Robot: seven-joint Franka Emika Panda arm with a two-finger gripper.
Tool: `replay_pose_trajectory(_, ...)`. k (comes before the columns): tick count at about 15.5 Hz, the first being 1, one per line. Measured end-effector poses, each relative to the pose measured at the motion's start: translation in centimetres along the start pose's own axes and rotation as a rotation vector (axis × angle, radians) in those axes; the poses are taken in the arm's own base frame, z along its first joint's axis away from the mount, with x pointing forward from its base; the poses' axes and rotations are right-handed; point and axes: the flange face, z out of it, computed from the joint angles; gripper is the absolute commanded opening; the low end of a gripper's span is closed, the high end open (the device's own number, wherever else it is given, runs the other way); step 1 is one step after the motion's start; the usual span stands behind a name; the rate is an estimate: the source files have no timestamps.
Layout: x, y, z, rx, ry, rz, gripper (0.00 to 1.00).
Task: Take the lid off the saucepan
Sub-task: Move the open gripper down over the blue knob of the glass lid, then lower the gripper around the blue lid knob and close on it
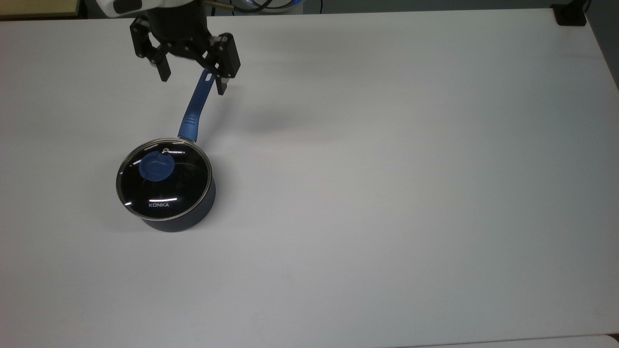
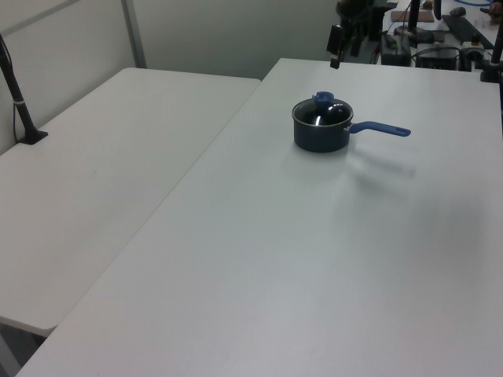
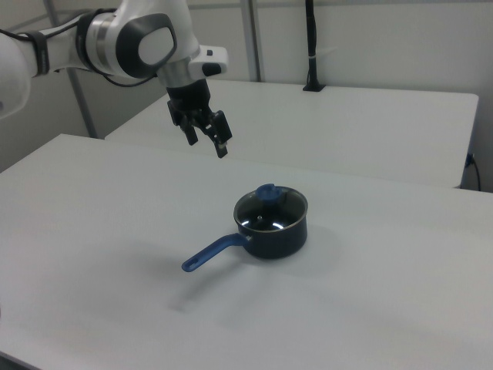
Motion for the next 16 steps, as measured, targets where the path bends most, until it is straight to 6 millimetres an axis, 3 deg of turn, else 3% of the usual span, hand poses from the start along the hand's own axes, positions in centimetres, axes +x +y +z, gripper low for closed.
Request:
replay_pose_trajectory(10,3.6,5.0,6.0,-0.032,0.085,0.056,1.00)
replay_pose_trajectory(16,4.9,7.1,10.7,-0.047,0.096,0.009,1.00)
